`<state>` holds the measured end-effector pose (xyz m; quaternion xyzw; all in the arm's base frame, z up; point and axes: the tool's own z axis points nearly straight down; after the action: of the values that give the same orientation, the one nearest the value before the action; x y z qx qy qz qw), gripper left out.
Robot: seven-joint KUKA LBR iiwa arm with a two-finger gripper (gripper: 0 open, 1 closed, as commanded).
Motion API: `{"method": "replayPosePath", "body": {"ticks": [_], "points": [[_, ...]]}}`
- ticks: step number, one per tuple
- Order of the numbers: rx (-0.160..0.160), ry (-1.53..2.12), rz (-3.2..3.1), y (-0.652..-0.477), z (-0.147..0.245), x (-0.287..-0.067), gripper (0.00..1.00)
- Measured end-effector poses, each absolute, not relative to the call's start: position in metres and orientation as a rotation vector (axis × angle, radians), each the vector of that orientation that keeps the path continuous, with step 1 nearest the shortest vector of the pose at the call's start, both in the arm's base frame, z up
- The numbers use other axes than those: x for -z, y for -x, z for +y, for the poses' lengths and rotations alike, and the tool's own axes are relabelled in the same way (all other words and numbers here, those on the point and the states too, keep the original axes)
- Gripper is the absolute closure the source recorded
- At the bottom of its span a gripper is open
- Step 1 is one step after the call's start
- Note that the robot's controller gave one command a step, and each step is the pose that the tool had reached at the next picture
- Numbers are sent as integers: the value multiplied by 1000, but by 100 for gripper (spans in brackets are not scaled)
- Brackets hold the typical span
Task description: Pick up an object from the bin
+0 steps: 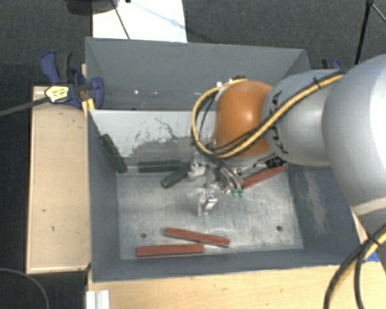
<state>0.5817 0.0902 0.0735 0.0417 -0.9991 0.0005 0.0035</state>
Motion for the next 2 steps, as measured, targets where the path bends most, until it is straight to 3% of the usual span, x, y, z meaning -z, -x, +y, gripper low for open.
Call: {"method": "replayPosePath", "body": {"ticks": [1, 2], "points": [[-10, -168, -3128, -584, 99, -74, 0], [0, -326, -3126, -551, 66, -152, 100]]}}
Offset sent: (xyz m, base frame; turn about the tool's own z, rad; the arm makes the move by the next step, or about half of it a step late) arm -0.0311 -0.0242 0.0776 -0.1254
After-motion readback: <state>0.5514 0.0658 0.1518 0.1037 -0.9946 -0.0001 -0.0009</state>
